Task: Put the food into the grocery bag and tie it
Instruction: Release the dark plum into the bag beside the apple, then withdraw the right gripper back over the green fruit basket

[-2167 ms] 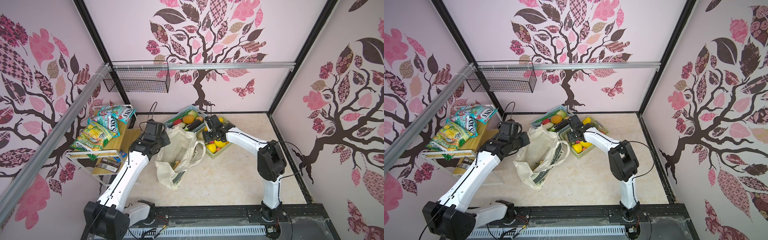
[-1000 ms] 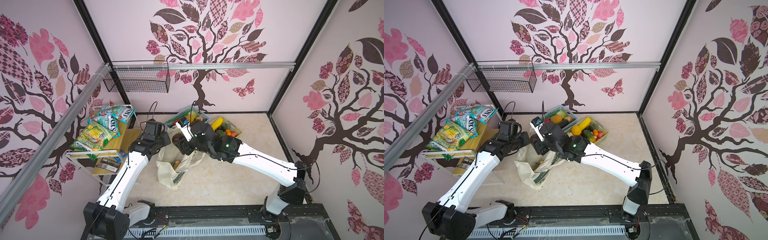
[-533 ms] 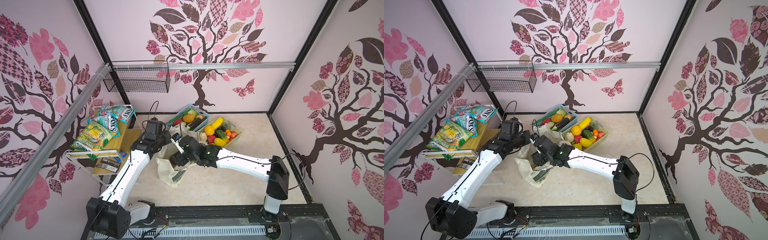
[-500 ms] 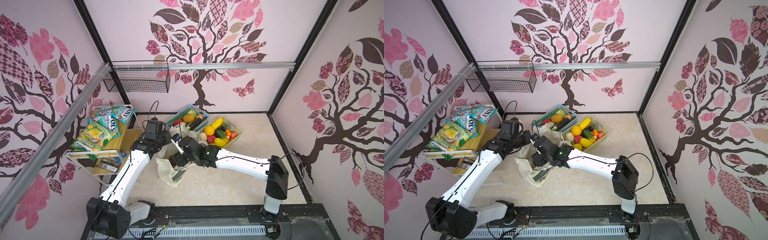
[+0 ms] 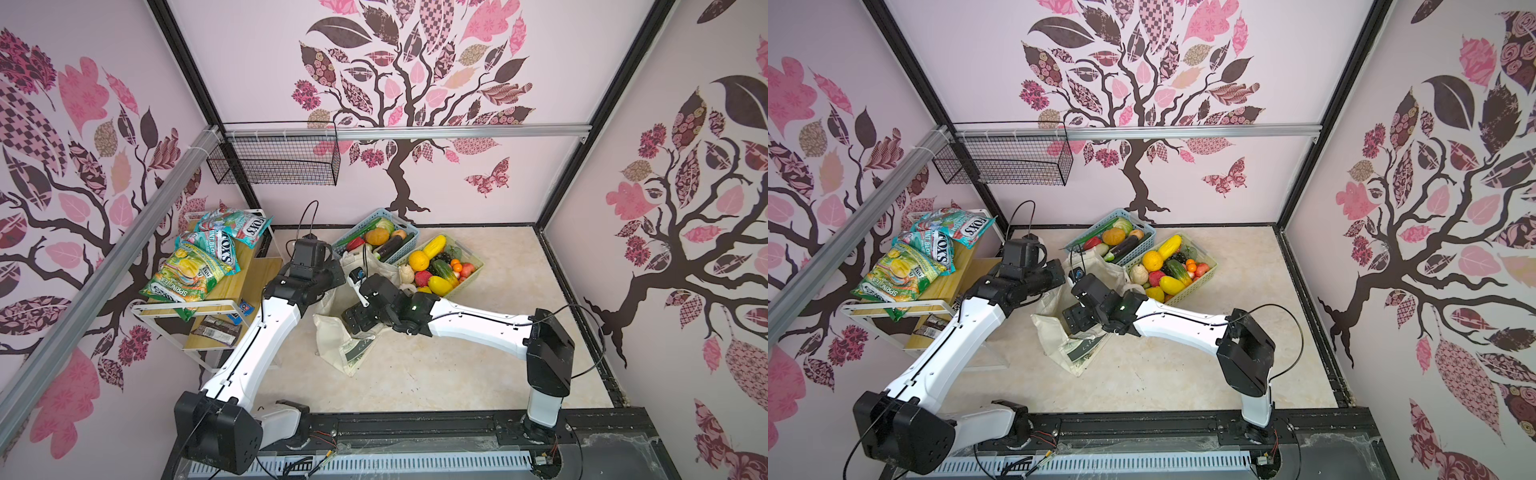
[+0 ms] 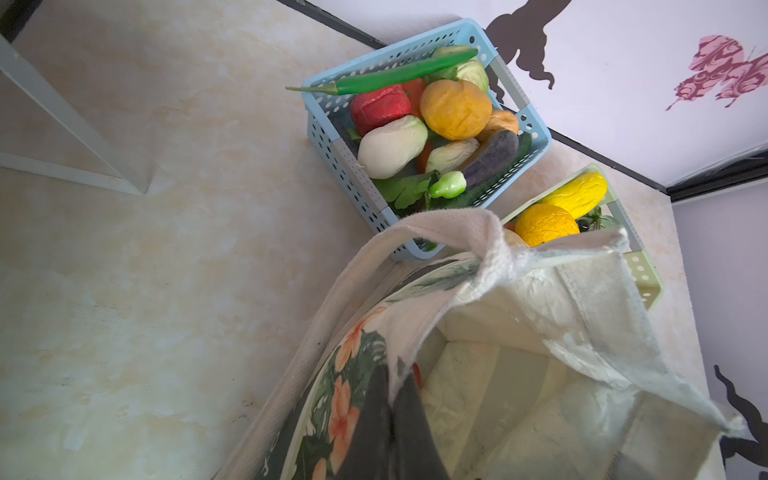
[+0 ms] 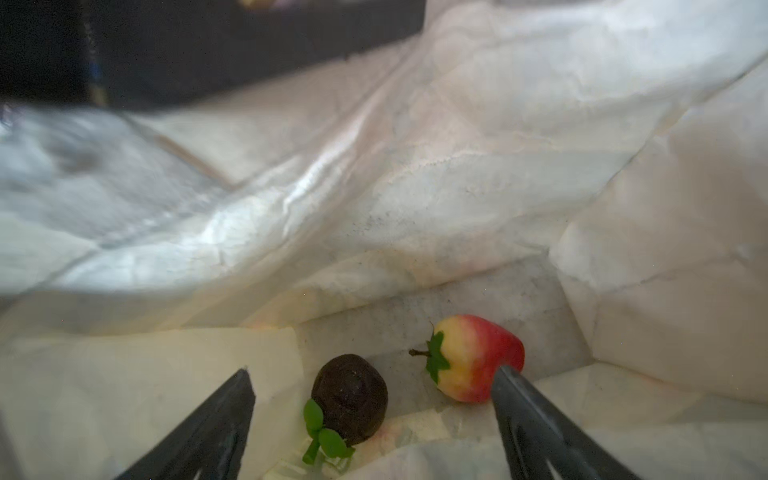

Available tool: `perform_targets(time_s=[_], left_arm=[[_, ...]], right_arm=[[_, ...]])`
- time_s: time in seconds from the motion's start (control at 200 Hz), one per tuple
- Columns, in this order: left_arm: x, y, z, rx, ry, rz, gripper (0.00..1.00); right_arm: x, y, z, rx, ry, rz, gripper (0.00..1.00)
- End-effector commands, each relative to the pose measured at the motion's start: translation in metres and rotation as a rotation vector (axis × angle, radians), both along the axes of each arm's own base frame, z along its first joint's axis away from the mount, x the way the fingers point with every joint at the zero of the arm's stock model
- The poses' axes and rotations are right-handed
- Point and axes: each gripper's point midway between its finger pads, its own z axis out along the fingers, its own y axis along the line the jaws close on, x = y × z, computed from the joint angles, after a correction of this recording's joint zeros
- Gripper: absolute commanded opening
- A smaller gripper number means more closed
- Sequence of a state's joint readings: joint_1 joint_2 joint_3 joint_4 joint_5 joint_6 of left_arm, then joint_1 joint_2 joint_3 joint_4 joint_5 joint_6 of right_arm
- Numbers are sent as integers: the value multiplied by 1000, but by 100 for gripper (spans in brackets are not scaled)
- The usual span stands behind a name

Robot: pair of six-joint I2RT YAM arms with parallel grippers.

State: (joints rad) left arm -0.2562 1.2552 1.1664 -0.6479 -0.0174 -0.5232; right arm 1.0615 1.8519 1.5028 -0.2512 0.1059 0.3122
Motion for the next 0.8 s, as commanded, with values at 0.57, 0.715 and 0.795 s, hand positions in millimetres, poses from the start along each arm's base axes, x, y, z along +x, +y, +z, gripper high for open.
perform_targets(time_s=[0.57, 0.715, 0.795], left_arm=[[2, -5, 11, -13, -48, -50, 2], [2, -4, 10, -48, -48, -53, 2], [2, -1, 9, -51, -44, -50, 2]], right_arm=[[5, -31, 99, 211, -66, 42, 99], [14, -47, 124, 230, -109, 5, 99], [22, -62, 133, 229, -136, -31, 99]])
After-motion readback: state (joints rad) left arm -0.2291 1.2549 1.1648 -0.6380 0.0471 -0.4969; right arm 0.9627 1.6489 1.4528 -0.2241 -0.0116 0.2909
